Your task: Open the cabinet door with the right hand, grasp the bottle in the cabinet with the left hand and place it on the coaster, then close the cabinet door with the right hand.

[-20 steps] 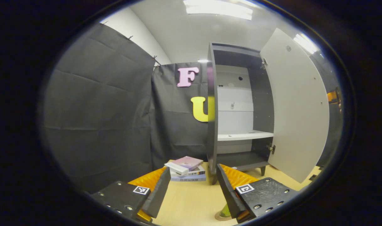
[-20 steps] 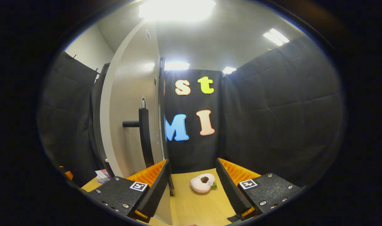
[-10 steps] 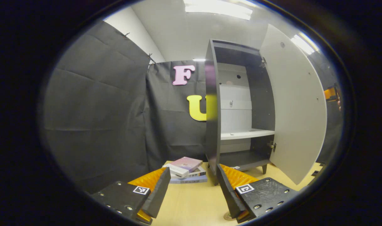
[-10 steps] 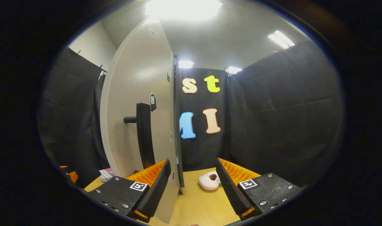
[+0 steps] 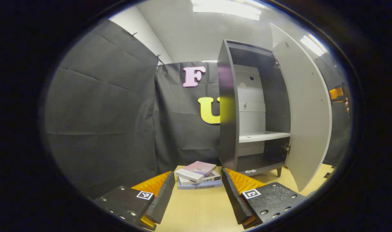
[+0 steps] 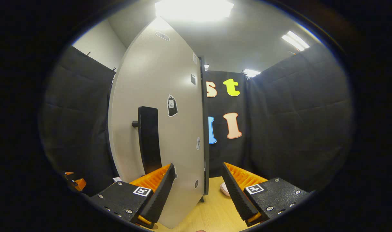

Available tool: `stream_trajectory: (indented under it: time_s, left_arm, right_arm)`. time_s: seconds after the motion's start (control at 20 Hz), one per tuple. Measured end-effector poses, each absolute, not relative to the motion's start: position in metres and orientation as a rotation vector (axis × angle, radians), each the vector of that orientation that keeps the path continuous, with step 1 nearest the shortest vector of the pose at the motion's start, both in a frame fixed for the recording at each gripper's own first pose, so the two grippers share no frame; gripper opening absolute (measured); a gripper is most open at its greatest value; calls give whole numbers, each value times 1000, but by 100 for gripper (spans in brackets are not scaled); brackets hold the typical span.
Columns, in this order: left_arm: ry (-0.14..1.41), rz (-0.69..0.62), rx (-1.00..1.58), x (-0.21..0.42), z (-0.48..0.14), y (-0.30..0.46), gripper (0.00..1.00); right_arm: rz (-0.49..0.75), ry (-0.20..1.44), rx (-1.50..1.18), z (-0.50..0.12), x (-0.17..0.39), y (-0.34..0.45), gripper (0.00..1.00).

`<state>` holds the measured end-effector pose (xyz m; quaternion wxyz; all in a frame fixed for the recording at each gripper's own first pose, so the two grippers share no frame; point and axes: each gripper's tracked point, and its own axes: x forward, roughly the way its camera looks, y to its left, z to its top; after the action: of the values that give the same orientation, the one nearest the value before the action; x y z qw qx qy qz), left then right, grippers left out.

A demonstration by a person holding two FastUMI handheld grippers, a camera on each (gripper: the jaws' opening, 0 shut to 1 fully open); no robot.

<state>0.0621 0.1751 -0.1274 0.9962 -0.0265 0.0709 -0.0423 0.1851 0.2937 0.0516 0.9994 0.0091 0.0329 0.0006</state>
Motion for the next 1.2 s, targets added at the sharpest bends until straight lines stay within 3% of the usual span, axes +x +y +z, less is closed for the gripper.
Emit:
stream_trajectory:
  time_s: [0.7, 0.8, 0.9, 1.15, 1.2]
  left_arm:
    - [160, -46, -71, 54, -133, 221, 84]
    - [173, -49, -79, 55, -132, 220, 88]
    - [170, -55, -81, 56, -126, 215, 84]
    - [150, -55, -35, 56, -106, 188, 84]
    - [145, -55, -29, 56, -103, 178, 88]
  right_arm:
    - [133, 73, -29, 40, 204, 368, 94]
    - [141, 76, -28, 39, 204, 364, 94]
    - [142, 72, -35, 39, 202, 358, 94]
    - [157, 72, -15, 33, 192, 329, 95]
    - [162, 73, -7, 33, 191, 322, 95]
